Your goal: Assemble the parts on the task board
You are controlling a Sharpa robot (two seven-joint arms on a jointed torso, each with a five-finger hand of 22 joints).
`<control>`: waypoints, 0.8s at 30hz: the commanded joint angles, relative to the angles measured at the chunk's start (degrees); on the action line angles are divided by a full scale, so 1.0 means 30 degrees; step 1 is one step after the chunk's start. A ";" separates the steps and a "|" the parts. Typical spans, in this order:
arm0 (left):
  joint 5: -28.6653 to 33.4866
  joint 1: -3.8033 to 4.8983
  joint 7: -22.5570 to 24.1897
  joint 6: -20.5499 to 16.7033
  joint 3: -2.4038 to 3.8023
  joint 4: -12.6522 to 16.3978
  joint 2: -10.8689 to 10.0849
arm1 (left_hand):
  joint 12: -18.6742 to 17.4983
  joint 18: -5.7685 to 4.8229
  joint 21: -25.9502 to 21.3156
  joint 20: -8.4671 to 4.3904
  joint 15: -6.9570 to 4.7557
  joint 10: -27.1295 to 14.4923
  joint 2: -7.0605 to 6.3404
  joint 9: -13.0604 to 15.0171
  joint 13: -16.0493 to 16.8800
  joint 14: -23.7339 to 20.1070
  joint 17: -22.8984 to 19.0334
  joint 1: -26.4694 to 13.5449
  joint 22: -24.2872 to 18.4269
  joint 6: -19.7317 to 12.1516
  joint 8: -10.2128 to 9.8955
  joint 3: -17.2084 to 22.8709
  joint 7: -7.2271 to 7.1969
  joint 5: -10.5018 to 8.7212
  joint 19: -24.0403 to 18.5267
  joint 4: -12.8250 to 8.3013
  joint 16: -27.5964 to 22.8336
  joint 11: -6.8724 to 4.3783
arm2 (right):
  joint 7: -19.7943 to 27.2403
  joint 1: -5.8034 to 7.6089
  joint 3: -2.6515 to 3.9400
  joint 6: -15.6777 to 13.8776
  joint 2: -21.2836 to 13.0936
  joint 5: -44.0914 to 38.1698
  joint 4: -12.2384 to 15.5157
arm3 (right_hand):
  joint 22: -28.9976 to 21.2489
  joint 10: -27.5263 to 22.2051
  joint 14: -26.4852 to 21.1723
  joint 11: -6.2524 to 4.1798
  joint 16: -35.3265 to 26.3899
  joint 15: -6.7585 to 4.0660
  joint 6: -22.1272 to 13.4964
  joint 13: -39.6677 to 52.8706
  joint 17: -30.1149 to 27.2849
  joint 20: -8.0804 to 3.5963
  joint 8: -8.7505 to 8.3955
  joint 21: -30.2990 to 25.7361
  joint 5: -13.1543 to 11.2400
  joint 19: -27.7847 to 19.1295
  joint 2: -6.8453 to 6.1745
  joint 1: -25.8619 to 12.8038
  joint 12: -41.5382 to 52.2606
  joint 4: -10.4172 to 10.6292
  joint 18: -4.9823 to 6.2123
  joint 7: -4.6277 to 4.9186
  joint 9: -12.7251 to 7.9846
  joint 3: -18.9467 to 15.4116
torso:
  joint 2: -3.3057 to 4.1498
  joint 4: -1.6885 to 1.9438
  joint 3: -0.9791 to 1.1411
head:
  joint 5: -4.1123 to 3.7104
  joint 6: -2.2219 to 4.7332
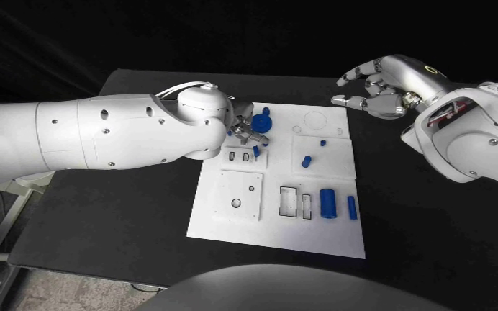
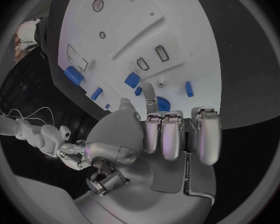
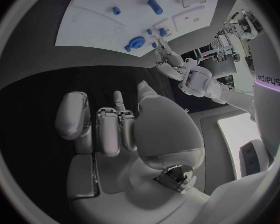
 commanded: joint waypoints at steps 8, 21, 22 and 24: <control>-0.0106 -0.0240 -0.0264 0.0806 0.0009 -0.0208 0.0434 | 0.0036 -0.0227 -0.0100 -0.0144 -0.0176 0.2022 -0.0261 0.0411 0.5014 0.1974 0.5027 0.0334 0.4197 0.0030 -0.0482 0.0543 -0.0026 0.0514 0.1338 -0.0221 0.0046 -0.0159 | -0.0293 -0.0048 0.0002 0.0317 0.0007 0.0004 -0.0111 | 0.2517 0.0951 0.1196 0.0130 -0.0145 0.0174 0.0122 0.3804 0.1323 0.0056 -0.0069 -0.0185 0.0135 -0.0160 0.0259 0.0000 -0.0084 -0.0008 0.0343 0.0031 -0.0031 -0.0054 | 0.0014 -0.0013 0.0001 | -0.0043 0.0001; 0.0249 -0.0594 -0.0197 0.0770 0.0016 -0.0369 0.0554 | 0.0036 -0.0178 -0.0206 -0.0122 -0.0137 0.2022 -0.0445 0.0592 0.5014 0.1974 0.5027 0.0783 0.4006 0.0015 -0.1376 0.1162 0.0046 0.0863 0.1188 -0.0504 0.0046 -0.0105 | -0.0278 -0.0118 0.0001 0.0370 0.0083 0.0085 -0.0214 | 0.2496 0.0941 0.1182 0.0131 -0.0200 0.0174 0.0122 0.3791 0.1255 0.0055 -0.0072 -0.0263 0.0141 -0.0182 0.0271 0.0003 -0.0099 -0.0009 0.0358 0.0033 -0.0036 -0.0056 | -0.0002 0.0004 -0.0003 | -0.0159 0.0001; 0.0259 -0.0598 -0.0192 0.0752 0.0016 -0.0373 0.0556 | 0.0036 -0.0175 -0.0214 -0.0119 -0.0133 0.2022 -0.0456 0.0598 0.5014 0.1974 0.5027 0.0806 0.3991 0.0014 -0.1423 0.1193 0.0052 0.0885 0.1177 -0.0520 0.0046 -0.0102 | -0.0279 -0.0120 0.0001 0.0370 0.0084 0.0086 -0.0220 | 0.2496 0.0941 0.1182 0.0131 -0.0200 0.0174 0.0122 0.3791 0.1255 0.0055 -0.0072 -0.0263 0.0141 -0.0182 0.0271 0.0003 -0.0099 -0.0009 0.0358 0.0033 -0.0036 -0.0056 | 0.0000 0.0007 -0.0004 | -0.0161 0.0001; 0.0282 -0.0605 -0.0183 0.0713 0.0017 -0.0382 0.0560 | 0.0036 -0.0166 -0.0233 -0.0110 -0.0123 0.2022 -0.0493 0.0620 0.5014 0.1974 0.5027 0.0886 0.3957 0.0024 -0.1567 0.1292 0.0067 0.0975 0.1150 -0.0573 0.0046 -0.0092 | -0.0284 -0.0123 0.0001 0.0378 0.0082 0.0088 -0.0229 | 0.2496 0.0941 0.1182 0.0131 -0.0200 0.0174 0.0122 0.3791 0.1255 0.0055 -0.0072 -0.0263 0.0141 -0.0182 0.0271 0.0003 -0.0099 -0.0009 0.0358 0.0033 -0.0036 -0.0056 | 0.0000 0.0007 -0.0003 | -0.0152 0.0001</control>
